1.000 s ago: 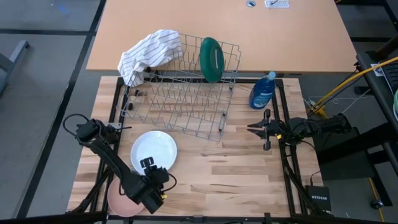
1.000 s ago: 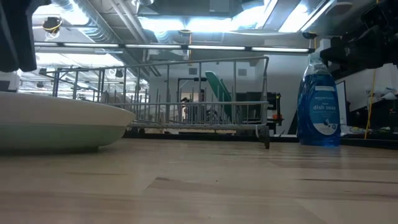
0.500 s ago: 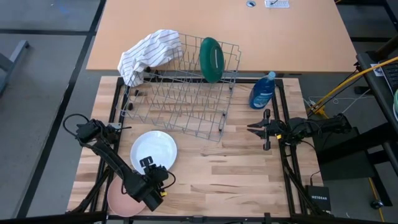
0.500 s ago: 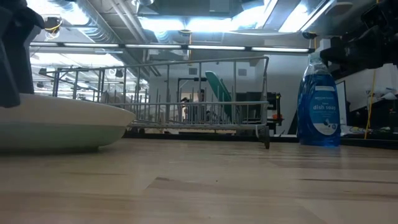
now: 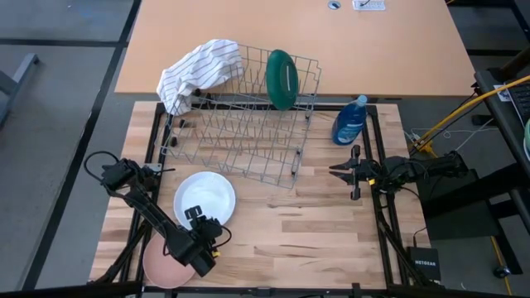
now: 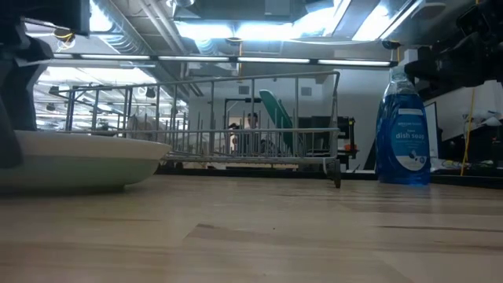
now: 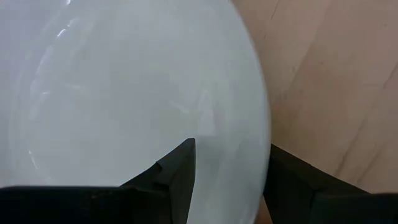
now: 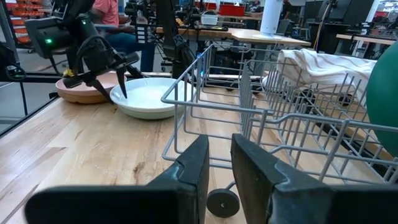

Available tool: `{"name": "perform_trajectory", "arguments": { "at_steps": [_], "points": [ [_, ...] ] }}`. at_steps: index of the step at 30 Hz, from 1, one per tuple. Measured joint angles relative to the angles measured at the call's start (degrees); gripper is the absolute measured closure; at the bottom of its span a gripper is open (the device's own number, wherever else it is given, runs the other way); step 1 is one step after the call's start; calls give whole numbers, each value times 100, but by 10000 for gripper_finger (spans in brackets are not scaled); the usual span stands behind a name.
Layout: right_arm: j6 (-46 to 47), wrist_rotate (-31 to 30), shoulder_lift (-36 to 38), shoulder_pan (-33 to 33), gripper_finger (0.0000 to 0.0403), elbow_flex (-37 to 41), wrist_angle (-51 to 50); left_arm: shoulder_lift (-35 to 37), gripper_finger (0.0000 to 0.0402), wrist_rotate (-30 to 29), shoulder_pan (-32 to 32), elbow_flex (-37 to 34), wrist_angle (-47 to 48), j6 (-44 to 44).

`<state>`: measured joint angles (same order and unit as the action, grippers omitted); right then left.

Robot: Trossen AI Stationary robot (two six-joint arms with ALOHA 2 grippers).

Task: Sort dishes
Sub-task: Put the white plate into the dish rack

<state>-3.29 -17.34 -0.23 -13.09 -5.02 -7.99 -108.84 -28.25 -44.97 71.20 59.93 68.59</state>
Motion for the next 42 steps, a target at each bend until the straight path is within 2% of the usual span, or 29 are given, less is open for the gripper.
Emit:
{"name": "perform_trajectory", "arguments": {
  "at_steps": [11,21,42],
  "points": [
    [0,0,2,0,331,0,7,0,256,17,96,-65,-91,-18],
    [0,0,0,-1,331,0,10,7,381,-122,146,-14,70,-362],
    [0,0,0,1,331,0,9,13,400,132,153,1691,1046,-386]
  ]
}}
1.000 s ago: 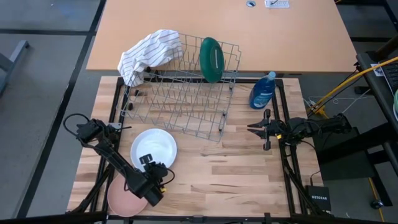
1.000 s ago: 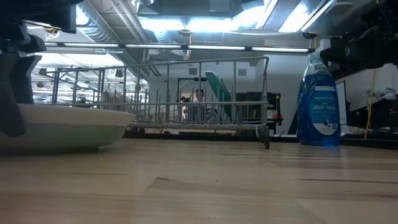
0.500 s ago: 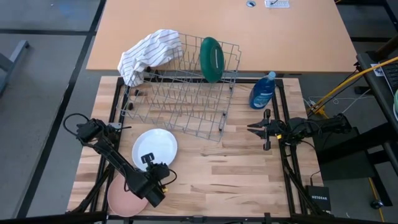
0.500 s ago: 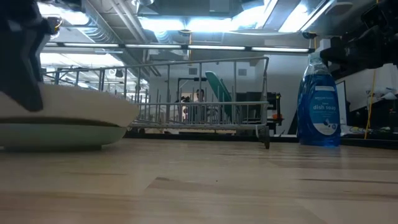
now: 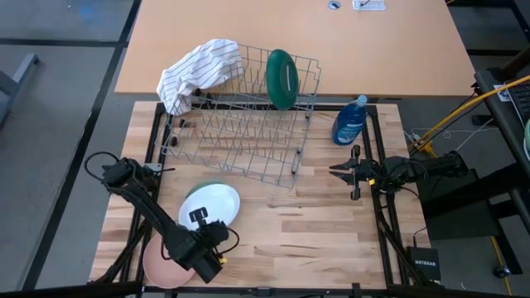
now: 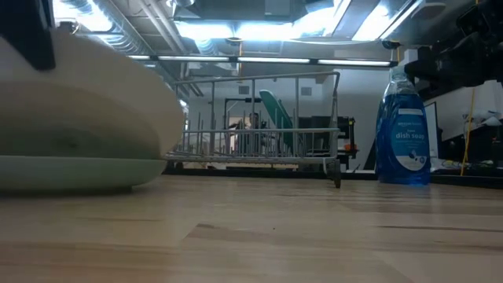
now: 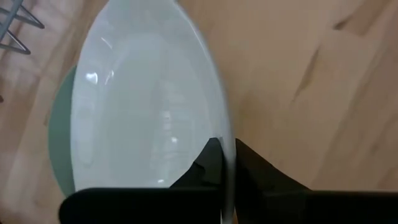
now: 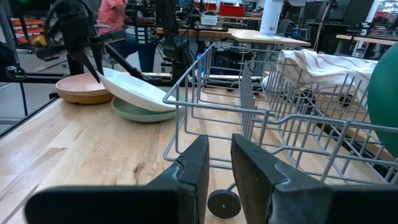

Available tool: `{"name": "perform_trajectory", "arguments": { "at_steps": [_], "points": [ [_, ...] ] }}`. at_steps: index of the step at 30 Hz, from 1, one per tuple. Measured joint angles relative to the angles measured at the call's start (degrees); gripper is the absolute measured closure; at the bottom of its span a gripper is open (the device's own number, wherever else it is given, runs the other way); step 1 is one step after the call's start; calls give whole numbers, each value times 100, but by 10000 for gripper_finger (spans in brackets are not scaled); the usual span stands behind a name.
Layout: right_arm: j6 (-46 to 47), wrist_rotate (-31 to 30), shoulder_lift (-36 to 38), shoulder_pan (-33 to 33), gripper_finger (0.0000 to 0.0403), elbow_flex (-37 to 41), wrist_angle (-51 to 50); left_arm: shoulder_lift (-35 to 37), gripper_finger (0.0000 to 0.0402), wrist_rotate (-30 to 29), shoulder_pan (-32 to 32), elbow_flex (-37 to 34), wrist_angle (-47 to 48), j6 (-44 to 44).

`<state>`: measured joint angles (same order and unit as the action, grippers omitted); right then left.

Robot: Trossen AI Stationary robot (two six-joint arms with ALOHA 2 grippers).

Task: Sort dishes
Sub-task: Put the white plate into the dish rack

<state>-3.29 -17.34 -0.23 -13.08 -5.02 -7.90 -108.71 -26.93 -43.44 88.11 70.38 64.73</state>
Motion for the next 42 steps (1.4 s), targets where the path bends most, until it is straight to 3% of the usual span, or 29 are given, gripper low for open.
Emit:
{"name": "perform_trajectory", "arguments": {
  "at_steps": [19,24,35,42],
  "points": [
    [2,1,1,-2,331,0,2,1694,401,-43,43,82,16,621],
    [2,0,0,-2,331,0,2,2224,401,-50,232,82,-445,491],
    [2,0,0,-2,331,0,4,3276,401,-296,980,82,-2094,-650],
    [0,0,0,-1,331,0,6,3728,401,-522,2012,82,-3203,-2045]
  ]
}}
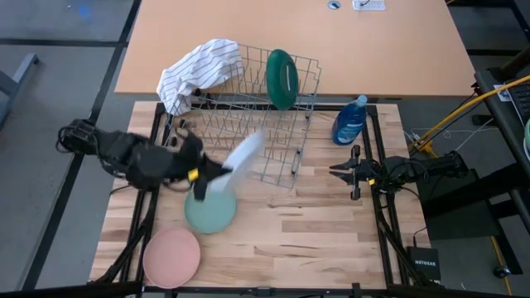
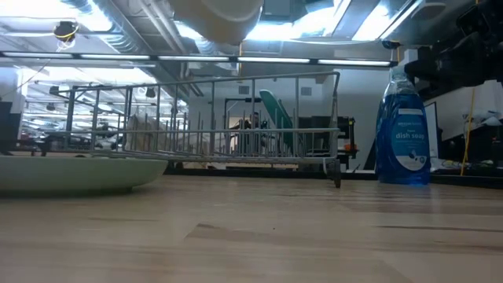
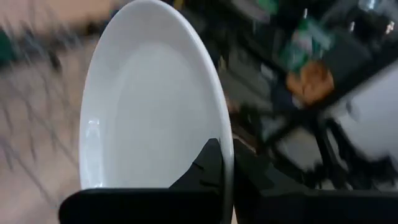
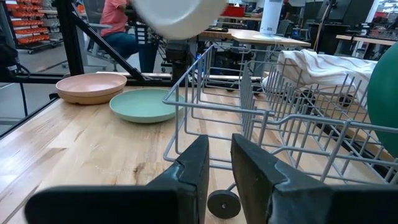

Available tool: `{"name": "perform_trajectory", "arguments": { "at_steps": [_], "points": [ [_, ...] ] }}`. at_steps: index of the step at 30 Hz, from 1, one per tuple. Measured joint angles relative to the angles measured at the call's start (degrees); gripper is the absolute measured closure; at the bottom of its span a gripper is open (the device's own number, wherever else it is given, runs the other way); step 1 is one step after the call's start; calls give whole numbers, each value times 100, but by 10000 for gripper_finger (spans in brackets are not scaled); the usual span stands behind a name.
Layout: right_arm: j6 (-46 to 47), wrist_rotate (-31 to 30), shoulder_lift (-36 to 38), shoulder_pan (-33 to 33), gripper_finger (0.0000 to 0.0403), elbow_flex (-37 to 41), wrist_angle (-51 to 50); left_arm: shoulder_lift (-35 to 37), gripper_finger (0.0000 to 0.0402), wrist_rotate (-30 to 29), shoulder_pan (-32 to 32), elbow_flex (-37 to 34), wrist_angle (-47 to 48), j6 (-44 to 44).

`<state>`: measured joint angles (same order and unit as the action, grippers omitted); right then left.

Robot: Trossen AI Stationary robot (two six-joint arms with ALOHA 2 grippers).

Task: Sort dishes
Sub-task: Put the white plate into the dish rack

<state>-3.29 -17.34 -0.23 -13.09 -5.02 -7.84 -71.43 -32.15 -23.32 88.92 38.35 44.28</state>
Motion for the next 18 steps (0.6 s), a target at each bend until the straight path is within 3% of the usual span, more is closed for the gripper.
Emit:
{"name": "perform_trajectory", "arguments": {
  "at_steps": [6,18],
  "points": [
    [2,0,0,1,331,0,-3,132,401,194,1243,0,-931,-1261],
    [1,2,0,1,331,0,-6,-287,401,2319,4099,0,-1836,-1887]
  ]
}}
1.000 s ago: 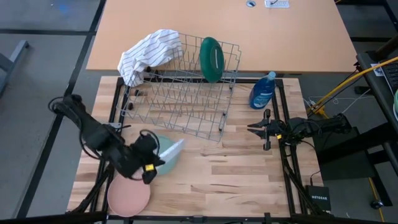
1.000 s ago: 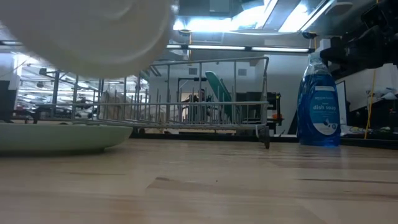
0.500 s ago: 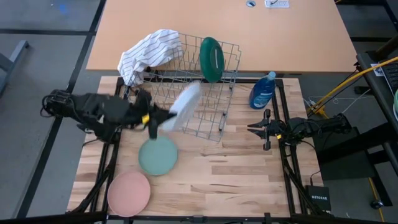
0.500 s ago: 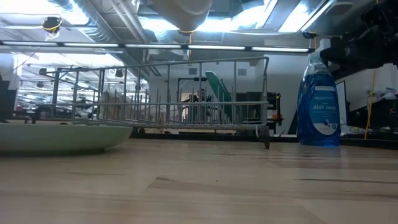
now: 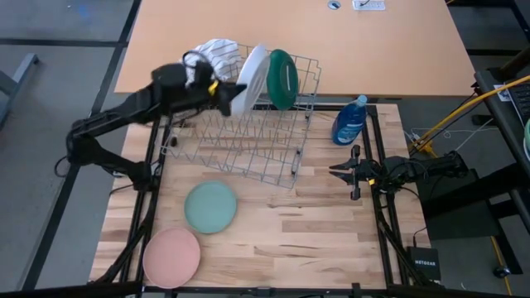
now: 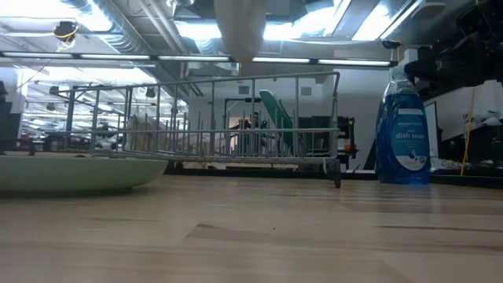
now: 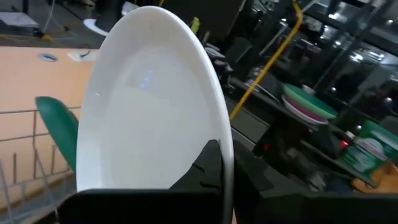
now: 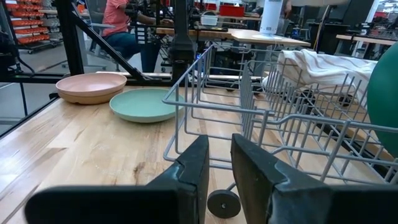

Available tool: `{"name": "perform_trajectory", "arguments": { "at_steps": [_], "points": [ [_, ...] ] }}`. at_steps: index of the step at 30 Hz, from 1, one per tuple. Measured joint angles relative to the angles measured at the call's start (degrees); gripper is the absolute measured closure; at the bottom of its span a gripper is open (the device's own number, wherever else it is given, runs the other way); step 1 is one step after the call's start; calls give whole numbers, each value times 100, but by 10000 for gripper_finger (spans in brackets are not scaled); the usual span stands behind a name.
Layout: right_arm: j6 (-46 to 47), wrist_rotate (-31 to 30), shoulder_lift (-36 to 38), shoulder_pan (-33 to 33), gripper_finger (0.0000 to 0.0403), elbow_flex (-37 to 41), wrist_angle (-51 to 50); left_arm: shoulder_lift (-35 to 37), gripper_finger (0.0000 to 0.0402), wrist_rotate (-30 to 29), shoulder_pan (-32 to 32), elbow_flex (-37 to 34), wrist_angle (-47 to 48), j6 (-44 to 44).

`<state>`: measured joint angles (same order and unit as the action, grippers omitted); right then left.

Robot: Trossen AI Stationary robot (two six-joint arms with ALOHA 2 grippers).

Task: Sort dishes
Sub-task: Put the white plate into the dish rack

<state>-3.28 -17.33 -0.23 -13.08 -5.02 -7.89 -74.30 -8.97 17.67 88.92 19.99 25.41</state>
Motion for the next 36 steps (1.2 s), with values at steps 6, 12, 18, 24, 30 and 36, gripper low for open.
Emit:
{"name": "perform_trajectory", "arguments": {
  "at_steps": [6,12,18,24,30,36],
  "points": [
    [-1,-2,0,0,331,0,-10,-642,401,1266,1189,-13,-628,330],
    [0,0,2,-1,331,0,-2,-1098,401,2013,2105,-11,-1345,1016],
    [0,0,0,-1,331,0,-5,-1165,401,2373,2753,-11,-1614,1300],
    [1,-1,0,0,331,0,0,-1072,401,2689,3287,-10,-1652,1275],
    [0,0,1,-1,331,0,0,-1355,401,2823,3473,-26,-1614,1225],
    [1,-2,1,-1,331,0,-1,-1890,401,2992,3453,-27,-1708,1507]
  ]
}}
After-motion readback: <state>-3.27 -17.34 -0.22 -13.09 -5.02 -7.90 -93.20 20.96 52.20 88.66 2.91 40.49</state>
